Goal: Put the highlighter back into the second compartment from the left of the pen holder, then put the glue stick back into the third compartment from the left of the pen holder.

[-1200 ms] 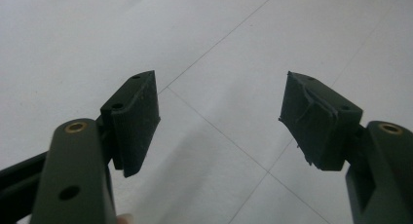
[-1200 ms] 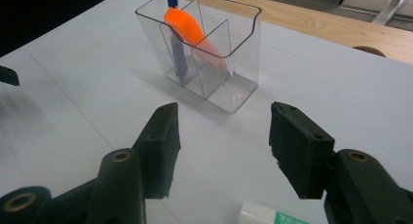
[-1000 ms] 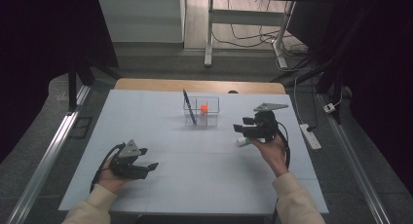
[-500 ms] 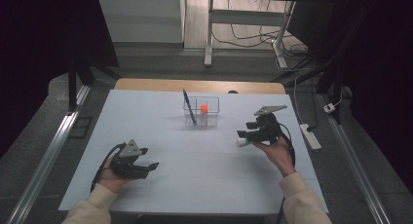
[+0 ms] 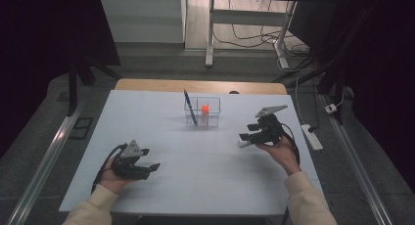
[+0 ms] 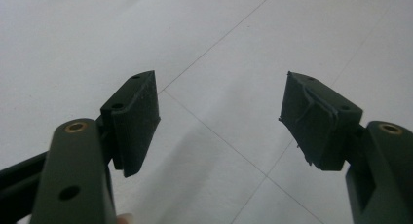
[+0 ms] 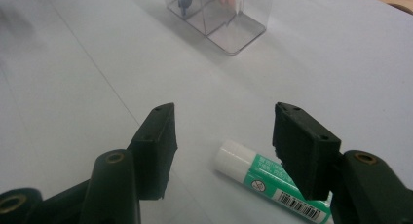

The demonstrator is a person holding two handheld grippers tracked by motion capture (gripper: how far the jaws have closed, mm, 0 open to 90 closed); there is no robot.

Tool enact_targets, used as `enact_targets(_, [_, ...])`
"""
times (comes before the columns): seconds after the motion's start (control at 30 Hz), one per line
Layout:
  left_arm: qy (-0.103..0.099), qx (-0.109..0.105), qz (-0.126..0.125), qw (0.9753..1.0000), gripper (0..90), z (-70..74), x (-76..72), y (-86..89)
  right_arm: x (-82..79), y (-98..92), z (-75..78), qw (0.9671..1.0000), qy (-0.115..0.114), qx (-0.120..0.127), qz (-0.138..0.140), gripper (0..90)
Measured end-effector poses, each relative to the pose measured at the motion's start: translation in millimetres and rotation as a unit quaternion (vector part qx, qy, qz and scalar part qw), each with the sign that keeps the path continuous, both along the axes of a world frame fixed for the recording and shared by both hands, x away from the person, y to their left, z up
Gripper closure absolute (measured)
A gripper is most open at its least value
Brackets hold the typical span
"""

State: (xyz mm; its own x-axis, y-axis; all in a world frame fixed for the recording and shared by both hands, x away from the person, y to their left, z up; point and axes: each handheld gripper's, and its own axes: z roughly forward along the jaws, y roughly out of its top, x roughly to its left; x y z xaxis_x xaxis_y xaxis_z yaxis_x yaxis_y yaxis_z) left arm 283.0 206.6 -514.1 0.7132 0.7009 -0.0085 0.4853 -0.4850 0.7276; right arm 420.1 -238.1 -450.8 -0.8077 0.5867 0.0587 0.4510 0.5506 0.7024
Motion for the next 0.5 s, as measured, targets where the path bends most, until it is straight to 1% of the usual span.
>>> enact_targets(0.03, [0.0,0.0,0.0,1.0,29.9,0.0,0.0,0.0,0.2,0.2,0.2,1.0,0.002,-0.004,0.003,41.5])
enact_targets(0.1, [0.0,0.0,0.0,1.0,29.9,0.1,-0.1,0.1,0.9,0.1,0.7,0.9998,-0.003,-0.013,0.011,41.0])
enact_targets(0.2, [0.0,0.0,0.001,1.0,29.9,0.1,-0.2,0.0,3.2,-0.6,2.2,0.9996,-0.004,-0.021,0.021,40.5])
enact_targets(0.5, [0.0,0.0,0.001,1.0,29.9,-0.2,0.2,0.2,10.2,-0.2,1.5,0.9977,0.005,-0.05,0.045,38.0])
